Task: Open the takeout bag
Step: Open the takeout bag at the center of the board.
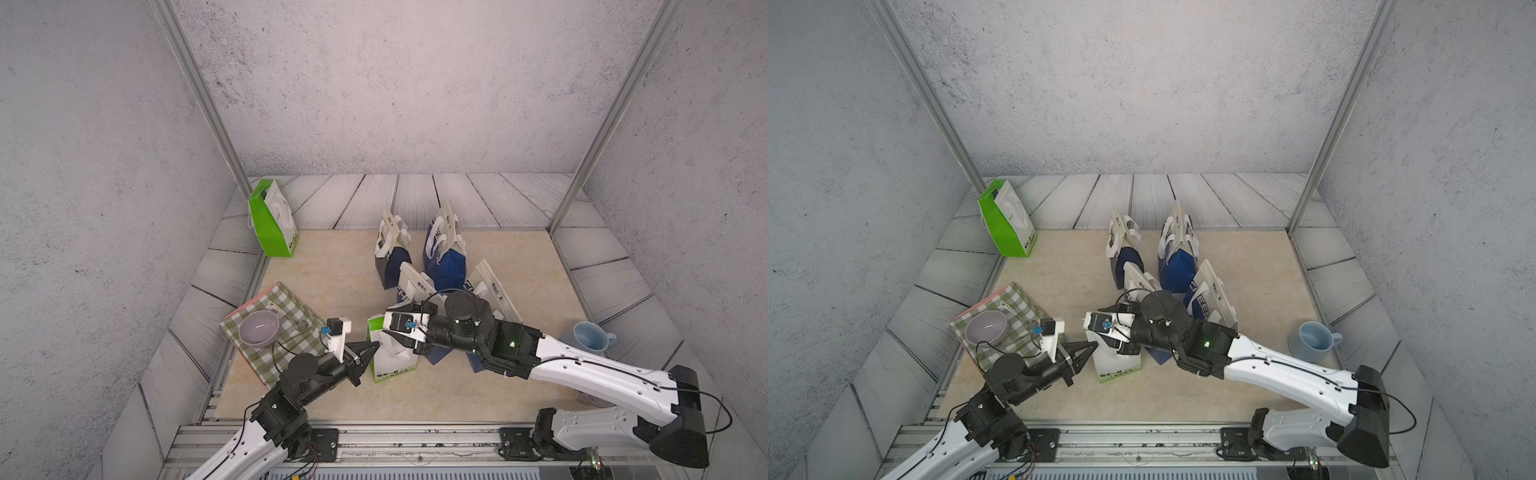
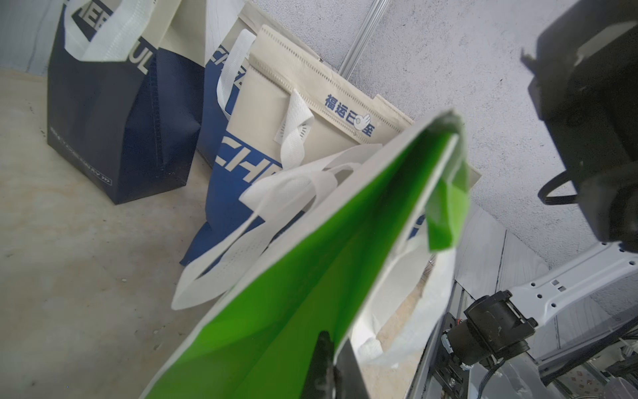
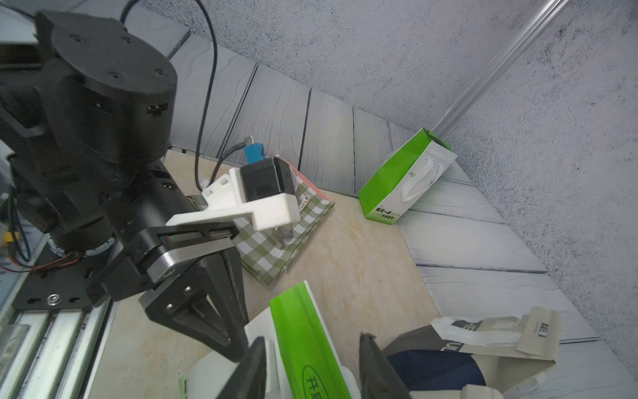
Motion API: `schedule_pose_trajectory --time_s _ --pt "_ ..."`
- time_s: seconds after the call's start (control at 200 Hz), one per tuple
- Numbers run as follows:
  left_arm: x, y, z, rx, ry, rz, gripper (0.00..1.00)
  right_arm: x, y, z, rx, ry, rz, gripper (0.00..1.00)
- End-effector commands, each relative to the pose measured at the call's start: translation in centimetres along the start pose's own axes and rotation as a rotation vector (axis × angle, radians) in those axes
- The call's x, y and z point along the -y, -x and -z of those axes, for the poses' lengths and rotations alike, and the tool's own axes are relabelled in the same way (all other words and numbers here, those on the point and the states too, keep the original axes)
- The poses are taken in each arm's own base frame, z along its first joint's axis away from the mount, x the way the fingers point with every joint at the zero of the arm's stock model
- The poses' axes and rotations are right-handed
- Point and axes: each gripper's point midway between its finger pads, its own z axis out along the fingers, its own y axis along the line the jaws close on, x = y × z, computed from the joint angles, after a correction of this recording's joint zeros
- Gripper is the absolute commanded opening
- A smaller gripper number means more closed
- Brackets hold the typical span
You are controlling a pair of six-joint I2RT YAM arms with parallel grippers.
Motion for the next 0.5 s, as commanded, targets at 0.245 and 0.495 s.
schedule_pose_trajectory --time_s 0.245,0.495 --pt "0.8 2.0 -0.5 0.035 0.013 -0.036 0.00 -1.1 -1.2 -2.2 -0.065 -0.057 0.189 0.45" --pt "1.1 2.0 -0.8 0.027 0.004 -0.032 0.00 -0.4 -2.7 -3.5 -0.151 -0.127 0.229 0.45"
